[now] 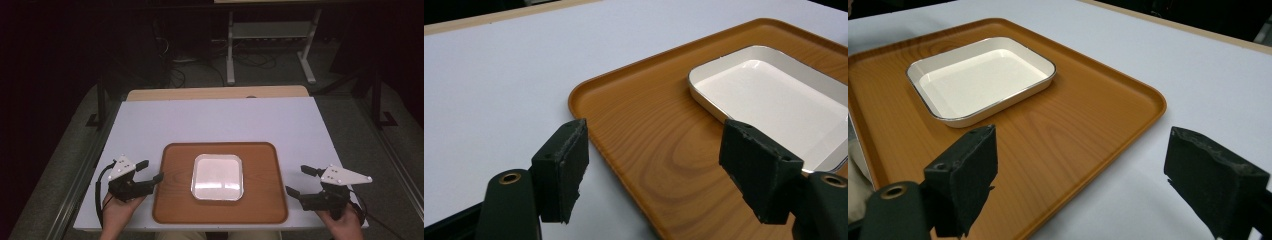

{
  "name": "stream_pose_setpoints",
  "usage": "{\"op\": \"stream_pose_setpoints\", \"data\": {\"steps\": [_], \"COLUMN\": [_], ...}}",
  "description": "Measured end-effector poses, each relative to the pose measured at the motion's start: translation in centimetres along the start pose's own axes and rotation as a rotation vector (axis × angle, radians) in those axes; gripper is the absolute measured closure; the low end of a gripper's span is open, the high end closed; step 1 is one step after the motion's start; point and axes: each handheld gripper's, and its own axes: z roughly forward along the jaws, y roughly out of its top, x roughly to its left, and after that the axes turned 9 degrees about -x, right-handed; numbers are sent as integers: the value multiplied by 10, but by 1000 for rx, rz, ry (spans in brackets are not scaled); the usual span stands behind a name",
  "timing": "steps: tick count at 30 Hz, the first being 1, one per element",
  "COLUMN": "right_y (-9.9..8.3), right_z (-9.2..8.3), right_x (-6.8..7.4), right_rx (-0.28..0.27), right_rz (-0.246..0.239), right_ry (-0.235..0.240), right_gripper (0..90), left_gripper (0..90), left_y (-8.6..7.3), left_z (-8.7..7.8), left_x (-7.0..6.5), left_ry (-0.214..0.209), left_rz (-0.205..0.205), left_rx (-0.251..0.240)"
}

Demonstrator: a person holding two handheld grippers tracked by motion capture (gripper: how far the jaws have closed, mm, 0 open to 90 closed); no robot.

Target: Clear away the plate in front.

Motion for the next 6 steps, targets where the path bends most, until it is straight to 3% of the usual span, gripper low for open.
{"op": "stream_pose_setpoints", "data": {"steps": [6], "right_y": [-2], "right_z": [1], "right_x": [-3], "right_rx": [4], "right_rz": [5], "right_ry": [1], "right_gripper": [131], "left_gripper": [287], "left_y": [-9], "left_z": [-2], "left_x": [5], "left_ry": [-24], "left_rz": [-1], "left_rx": [16]}}
